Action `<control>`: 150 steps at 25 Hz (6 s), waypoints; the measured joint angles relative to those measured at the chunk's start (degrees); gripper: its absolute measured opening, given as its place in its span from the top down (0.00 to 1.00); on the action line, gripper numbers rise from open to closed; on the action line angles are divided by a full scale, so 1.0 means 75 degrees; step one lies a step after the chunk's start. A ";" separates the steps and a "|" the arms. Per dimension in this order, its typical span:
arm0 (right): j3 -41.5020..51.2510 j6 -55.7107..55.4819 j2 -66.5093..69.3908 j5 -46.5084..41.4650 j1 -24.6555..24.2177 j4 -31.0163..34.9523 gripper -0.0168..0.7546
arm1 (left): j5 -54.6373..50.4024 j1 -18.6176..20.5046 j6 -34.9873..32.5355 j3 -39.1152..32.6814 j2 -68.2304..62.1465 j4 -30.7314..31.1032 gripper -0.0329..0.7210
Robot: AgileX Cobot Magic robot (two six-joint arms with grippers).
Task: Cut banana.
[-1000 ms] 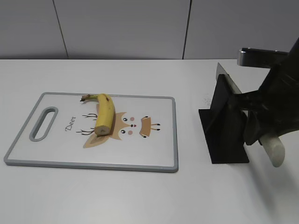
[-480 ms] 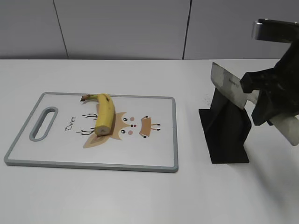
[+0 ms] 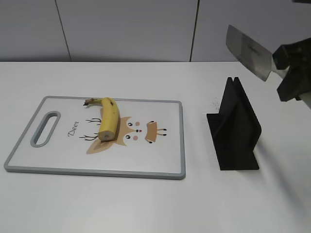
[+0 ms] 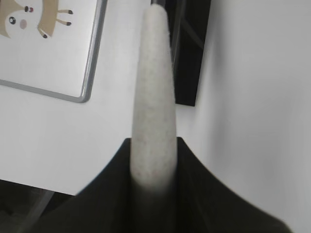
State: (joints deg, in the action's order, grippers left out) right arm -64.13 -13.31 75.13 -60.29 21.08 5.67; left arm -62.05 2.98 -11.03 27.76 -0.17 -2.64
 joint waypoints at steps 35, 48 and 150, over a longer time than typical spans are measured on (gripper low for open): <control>-0.3185 0.8220 0.1954 -0.0805 0.0000 0.2668 0.76 | 0.1274 -0.0685 -0.4973 0.2569 -0.5583 -0.3537 0.18; -0.3765 1.0747 0.3224 -0.0912 0.0020 0.2689 0.76 | -0.0493 -0.1488 -0.7218 0.5943 -0.9489 -0.3089 0.18; -0.5274 1.0231 0.7302 -0.0345 0.1441 0.1092 0.75 | 0.2865 -0.3071 -0.7086 0.5078 -1.4366 -0.0979 0.94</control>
State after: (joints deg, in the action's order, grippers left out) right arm -103.69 63.42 129.90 -62.87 31.89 13.86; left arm -40.57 -20.05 -64.18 65.84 -107.92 -9.98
